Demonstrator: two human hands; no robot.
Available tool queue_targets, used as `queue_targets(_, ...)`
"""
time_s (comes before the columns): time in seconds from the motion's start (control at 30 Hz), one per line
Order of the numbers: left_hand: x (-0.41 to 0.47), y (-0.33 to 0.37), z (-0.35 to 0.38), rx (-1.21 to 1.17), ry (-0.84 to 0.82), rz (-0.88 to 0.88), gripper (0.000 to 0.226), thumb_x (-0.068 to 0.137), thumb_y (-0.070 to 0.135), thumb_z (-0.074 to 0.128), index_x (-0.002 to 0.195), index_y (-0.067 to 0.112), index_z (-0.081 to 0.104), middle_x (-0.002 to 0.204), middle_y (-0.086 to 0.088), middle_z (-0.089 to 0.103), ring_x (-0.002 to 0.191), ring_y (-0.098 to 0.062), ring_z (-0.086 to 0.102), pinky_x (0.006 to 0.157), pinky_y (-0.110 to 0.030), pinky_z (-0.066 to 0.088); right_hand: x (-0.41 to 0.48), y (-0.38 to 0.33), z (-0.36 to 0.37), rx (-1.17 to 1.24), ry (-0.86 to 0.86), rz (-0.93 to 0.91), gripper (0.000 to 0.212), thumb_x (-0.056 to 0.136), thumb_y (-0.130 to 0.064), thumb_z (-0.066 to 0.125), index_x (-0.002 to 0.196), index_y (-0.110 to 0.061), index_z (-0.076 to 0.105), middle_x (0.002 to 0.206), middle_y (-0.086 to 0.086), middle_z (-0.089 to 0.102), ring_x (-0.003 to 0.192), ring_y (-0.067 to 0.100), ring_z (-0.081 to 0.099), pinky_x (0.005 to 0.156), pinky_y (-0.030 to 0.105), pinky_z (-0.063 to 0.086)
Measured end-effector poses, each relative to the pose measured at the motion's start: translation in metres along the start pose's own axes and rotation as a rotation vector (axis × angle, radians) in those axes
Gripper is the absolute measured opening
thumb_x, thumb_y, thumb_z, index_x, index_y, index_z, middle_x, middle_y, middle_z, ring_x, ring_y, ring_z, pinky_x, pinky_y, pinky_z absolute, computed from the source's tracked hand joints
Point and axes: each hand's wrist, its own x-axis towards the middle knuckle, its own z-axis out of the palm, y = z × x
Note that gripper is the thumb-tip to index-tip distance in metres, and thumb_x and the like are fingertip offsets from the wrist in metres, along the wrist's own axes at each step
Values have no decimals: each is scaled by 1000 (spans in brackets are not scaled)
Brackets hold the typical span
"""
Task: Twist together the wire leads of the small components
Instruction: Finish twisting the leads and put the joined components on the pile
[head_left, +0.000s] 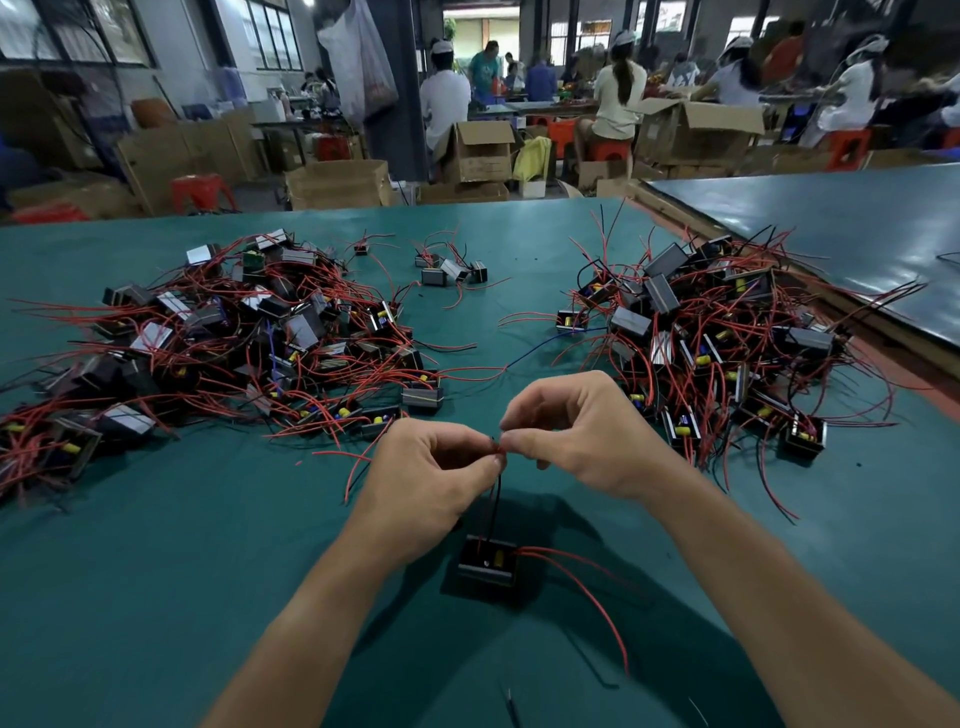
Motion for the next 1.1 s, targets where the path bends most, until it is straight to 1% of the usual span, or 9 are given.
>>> queue_targets(0.17,-1,1,-1,-14,38,-1,18,79,-1,74,71,15,77,69,-11,72,56,-8,56,55,-22,46,-1,-1,3,-50,9,-11,12,80,-3,78,76,-14,77,62,-3,70,57,6,56,55,25,48)
queue_targets(0.47,0,1,0,-44,59,-11,24,80,0,74,70,21,77,57,7,68,49,2,53,50,-14,43,-4,-1,1,-166,4,-29,7,82,-6,76,79,-12,79,63,-9,71,56,-3,57,56,15,48)
queue_targets(0.57,1,-2,0,-27,59,-20,25,80,2,75,66,24,76,54,8,67,47,2,52,49,-14,42,-3,-1,1,-251,-2,-53,8,83,-10,76,77,-15,78,66,-5,72,59,2,59,58,23,51)
queue_targets(0.63,1,-7,0,57,74,8,21,80,7,77,67,23,77,56,7,68,49,0,53,50,-18,43,-3,0,2,-338,-7,-52,9,84,-14,75,75,-18,76,67,-2,72,62,15,64,64,35,54)
queue_targets(0.7,1,-11,1,210,99,91,11,78,14,77,70,22,78,58,7,69,50,-2,54,52,-22,45,-3,1,3,-413,-22,-20,12,84,-18,73,72,-20,74,65,-2,70,62,18,63,64,37,54)
queue_targets(0.83,-2,-12,4,525,87,350,9,76,25,70,75,21,78,64,9,68,57,-6,58,55,-26,46,-2,3,4,-461,-94,196,25,83,-19,72,59,-20,68,54,-2,64,47,7,50,52,24,43)
queue_targets(0.9,-3,-12,6,614,41,401,10,77,25,69,77,21,78,67,7,70,62,-11,62,57,-30,49,-3,3,3,-430,-130,313,28,84,-18,73,56,-17,68,49,-4,60,45,7,48,50,21,41)
queue_targets(1.0,-4,-13,8,567,7,353,12,76,26,67,77,20,78,68,7,71,63,-11,63,59,-30,50,-6,1,-1,-335,-177,371,25,86,-13,70,61,-11,70,47,-4,60,45,10,50,48,20,43)
queue_targets(1.1,-1,-11,7,390,30,166,7,77,19,73,71,21,77,59,11,68,52,0,58,53,-19,45,-6,-3,-3,-344,-190,228,17,85,-12,72,68,-13,72,53,-6,64,48,4,51,52,20,44)
